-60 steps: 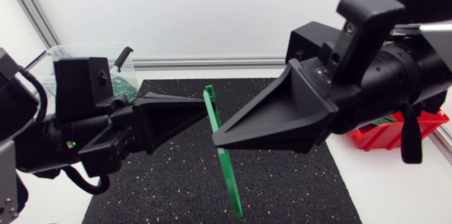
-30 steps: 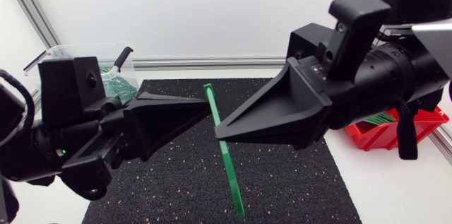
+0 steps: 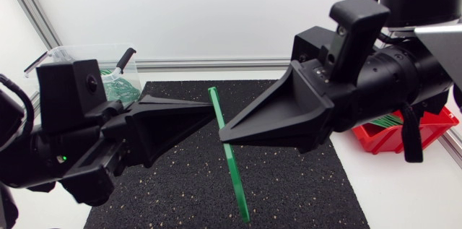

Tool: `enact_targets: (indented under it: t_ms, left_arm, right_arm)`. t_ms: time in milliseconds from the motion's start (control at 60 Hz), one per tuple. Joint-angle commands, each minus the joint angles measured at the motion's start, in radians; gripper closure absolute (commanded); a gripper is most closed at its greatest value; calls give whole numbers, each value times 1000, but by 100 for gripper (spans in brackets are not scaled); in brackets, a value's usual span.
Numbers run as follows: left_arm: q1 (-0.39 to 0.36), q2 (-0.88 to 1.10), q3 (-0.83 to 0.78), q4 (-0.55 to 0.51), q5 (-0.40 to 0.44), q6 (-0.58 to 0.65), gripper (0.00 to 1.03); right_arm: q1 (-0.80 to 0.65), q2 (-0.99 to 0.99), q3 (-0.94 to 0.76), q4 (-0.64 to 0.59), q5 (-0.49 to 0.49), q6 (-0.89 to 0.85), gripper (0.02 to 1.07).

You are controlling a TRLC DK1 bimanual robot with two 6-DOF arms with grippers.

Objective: Take a green cable tie from the red box, thread the tail through the head to close it, then place it in the transparent bin on the left.

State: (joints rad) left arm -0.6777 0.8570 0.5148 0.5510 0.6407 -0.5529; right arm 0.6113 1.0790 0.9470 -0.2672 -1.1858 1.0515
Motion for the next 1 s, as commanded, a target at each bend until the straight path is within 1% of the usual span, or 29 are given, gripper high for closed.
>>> enact_targets:
  t_ms: [0,183,617,983]
  left_arm:
    - [-10,-15,-21,9,-6,5,99]
    - [-11,-21,-19,7,-12,5,99]
    - [12,5,-7,10,-12,15,99]
    - [1,2,-9,7,-12,13,99]
  right_arm:
    - [-8,15,-19,-9,-8,27,101]
    - [-7,13,-24,-10,-8,27,101]
    - [8,6,-25,-12,-6,27,101]
    - [7,-4,-33,-6,-6,27,101]
